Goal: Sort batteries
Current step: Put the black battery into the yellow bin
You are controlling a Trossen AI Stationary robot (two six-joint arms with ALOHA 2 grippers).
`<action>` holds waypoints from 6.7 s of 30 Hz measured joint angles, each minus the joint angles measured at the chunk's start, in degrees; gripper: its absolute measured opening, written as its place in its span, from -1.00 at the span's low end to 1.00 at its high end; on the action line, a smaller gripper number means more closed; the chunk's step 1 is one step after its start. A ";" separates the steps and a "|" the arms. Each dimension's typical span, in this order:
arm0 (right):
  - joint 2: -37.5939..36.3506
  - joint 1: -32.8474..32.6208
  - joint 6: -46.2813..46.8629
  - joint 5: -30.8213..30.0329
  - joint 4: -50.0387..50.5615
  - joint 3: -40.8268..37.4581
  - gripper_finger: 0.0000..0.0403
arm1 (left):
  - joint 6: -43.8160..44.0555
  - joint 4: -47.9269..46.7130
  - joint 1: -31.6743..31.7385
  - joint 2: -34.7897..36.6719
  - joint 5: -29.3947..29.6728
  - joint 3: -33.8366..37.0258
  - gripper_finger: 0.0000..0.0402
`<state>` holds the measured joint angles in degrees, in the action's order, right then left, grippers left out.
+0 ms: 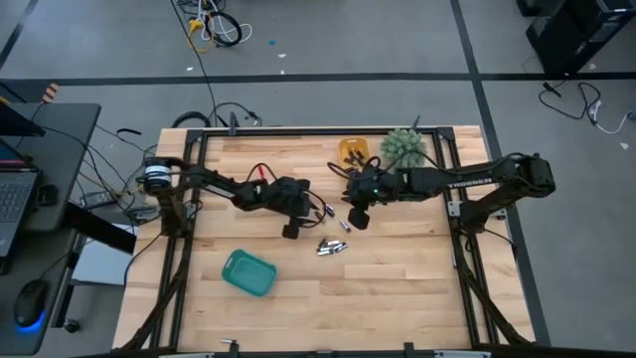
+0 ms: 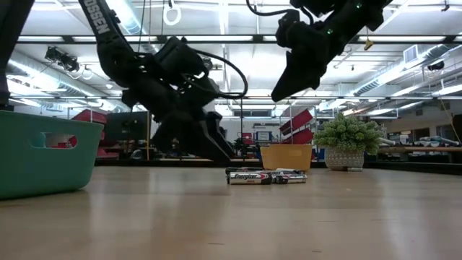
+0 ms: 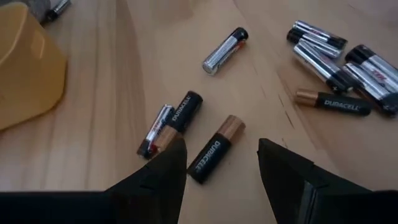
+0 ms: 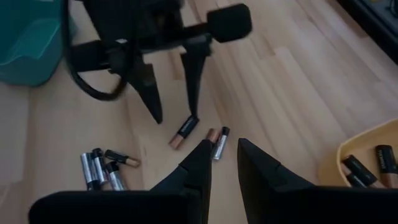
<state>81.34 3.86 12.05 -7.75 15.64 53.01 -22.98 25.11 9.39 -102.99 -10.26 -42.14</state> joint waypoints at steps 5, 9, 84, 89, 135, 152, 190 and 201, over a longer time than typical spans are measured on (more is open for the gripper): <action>-0.02 -0.55 0.39 -0.04 -0.16 -0.01 -0.69 | 0.12 -0.38 -0.01 -3.03 -0.14 -2.70 -0.04; -0.02 -0.88 0.95 -0.13 -0.09 -0.02 -0.69 | 0.58 -2.30 -0.01 -3.46 -0.14 -2.93 -0.04; 0.09 -22.12 -35.65 -18.32 -75.02 -22.01 -0.51 | 10.37 56.24 -7.99 2.07 -3.52 7.55 -0.92; 0.12 -21.03 -35.05 -18.11 -75.45 -21.35 -0.51 | 8.41 56.02 -8.44 2.07 -0.18 5.93 -0.92; 0.15 -19.31 -36.04 -16.57 -76.26 -19.54 -0.81 | 2.23 51.37 -8.81 1.85 0.37 -0.89 -0.57; 0.09 -16.57 -29.75 -48.07 -70.04 -19.54 -0.81 | 9.96 28.56 -8.90 1.80 24.54 -0.76 -0.29; -1.39 4.56 1.40 -19.67 -41.56 -19.58 -0.62 | 14.14 11.91 -10.90 1.91 35.13 -0.74 -0.29; -5.57 -2.81 -1.39 -17.67 -41.62 -19.56 -0.62 | -1.36 7.63 -3.04 1.54 8.41 -0.74 -0.29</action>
<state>75.77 1.05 10.67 -25.42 -25.98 33.45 -24.34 32.75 6.36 -101.45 -1.84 -42.87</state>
